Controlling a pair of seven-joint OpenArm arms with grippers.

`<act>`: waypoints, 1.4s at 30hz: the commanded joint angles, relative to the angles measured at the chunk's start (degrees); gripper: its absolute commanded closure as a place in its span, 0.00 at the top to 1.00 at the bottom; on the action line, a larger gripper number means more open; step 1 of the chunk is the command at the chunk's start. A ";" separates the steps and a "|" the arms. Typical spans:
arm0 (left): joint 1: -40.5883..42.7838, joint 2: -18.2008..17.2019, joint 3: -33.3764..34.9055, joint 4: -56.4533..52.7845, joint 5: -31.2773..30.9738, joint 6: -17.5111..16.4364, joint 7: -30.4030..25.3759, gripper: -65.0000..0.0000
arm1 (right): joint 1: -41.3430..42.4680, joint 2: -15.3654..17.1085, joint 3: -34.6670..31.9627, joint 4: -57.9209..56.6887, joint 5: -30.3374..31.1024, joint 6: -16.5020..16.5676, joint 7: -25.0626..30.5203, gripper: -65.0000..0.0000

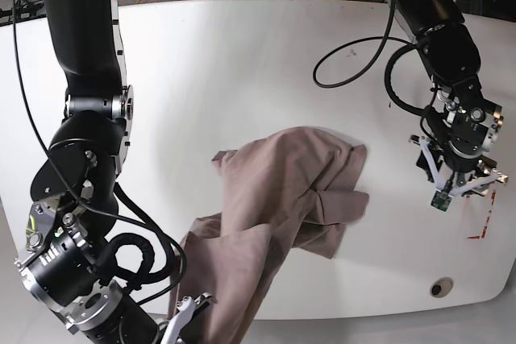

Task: Fold the T-shirt properly
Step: 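Lower the shirt and move the left gripper to another shirt edge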

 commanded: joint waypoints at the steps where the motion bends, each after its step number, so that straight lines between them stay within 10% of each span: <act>1: 0.02 1.24 0.61 -1.61 0.50 0.36 -2.16 0.54 | 0.73 -0.15 1.06 0.61 0.65 -0.09 2.04 0.00; 23: -3.58 12.14 -1.76 -14.71 0.23 0.36 -9.72 0.55 | -2.26 1.08 2.12 0.26 0.56 -0.09 2.13 0.00; 42: -13.78 9.33 -5.72 -40.20 0.23 6.56 -24.57 0.55 | -4.28 1.26 4.05 0.17 0.56 -0.09 2.13 0.00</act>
